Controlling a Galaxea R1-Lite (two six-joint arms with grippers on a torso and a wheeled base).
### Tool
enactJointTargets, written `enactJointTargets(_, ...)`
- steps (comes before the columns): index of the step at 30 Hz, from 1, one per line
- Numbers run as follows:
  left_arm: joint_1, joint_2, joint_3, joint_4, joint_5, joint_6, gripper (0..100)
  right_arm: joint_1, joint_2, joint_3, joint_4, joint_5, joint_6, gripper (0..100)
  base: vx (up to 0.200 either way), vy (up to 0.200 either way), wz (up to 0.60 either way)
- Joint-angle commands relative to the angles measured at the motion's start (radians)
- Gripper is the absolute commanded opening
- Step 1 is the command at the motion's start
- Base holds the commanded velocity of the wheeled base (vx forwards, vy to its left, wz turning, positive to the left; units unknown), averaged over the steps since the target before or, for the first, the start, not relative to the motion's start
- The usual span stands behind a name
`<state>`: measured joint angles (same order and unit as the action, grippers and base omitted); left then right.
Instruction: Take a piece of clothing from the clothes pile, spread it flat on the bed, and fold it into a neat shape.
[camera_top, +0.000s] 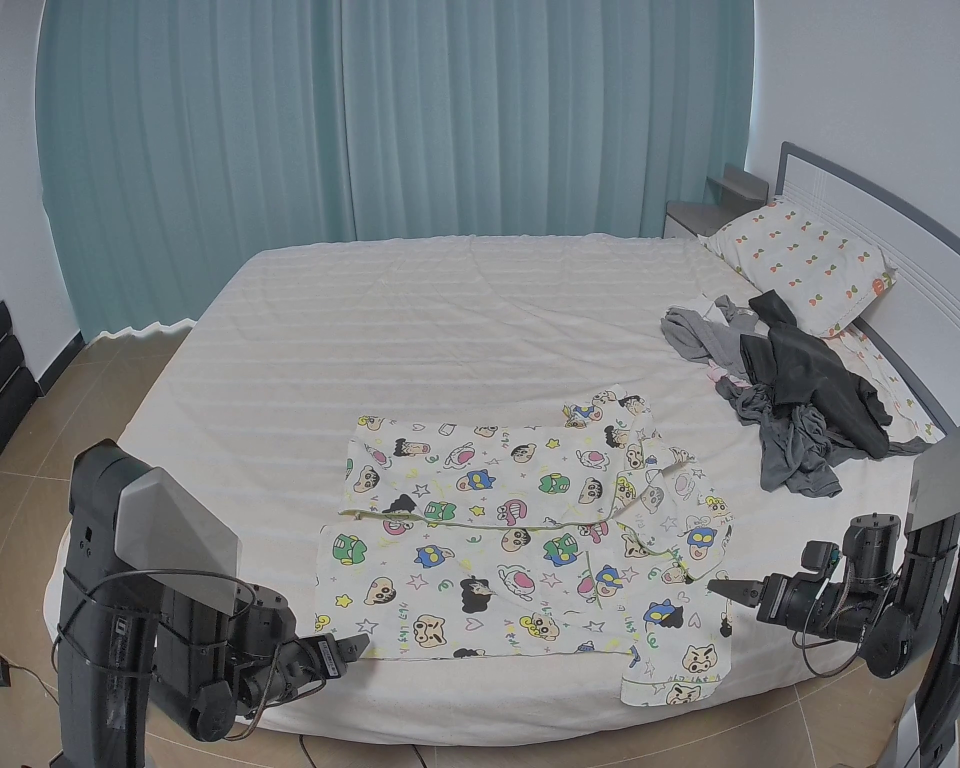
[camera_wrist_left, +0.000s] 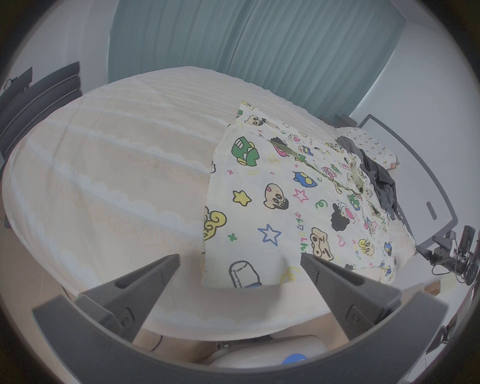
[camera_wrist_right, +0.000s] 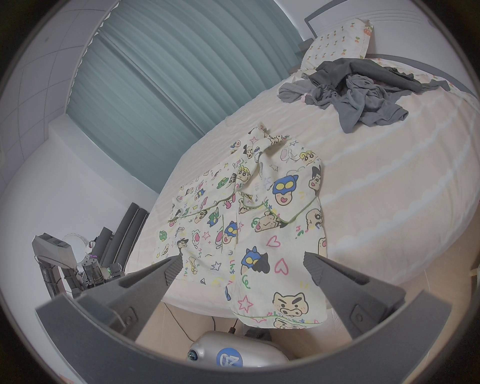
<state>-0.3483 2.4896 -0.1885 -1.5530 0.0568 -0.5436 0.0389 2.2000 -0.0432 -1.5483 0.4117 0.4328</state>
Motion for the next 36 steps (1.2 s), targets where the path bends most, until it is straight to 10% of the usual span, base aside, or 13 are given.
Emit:
enactJointTargets(1,-0.006,0.048,-0.051,-0.018,0.0,0.008,100,0.002,0.09,0.02,-0.015,0.001,-0.003,100,0.0,0.0,0.0)
enactJointTargets(11,-0.028,0.051,-0.121,0.01,0.0,0.002,100,0.002,0.093,0.037,-0.015,0.027,-0.011,100,0.0,0.0,0.0)
enactJointTargets(12,-0.029,0.049,-0.118,0.014,0.001,0.002,0,0.001,0.101,0.037,-0.015,0.027,-0.02,100,0.0,0.0,0.0)
enactJointTargets(36,-0.029,0.037,-0.094,-0.018,0.136,-0.145,0,-0.017,0.325,-0.049,-0.016,0.013,-0.238,100,0.0,0.0,0.0)
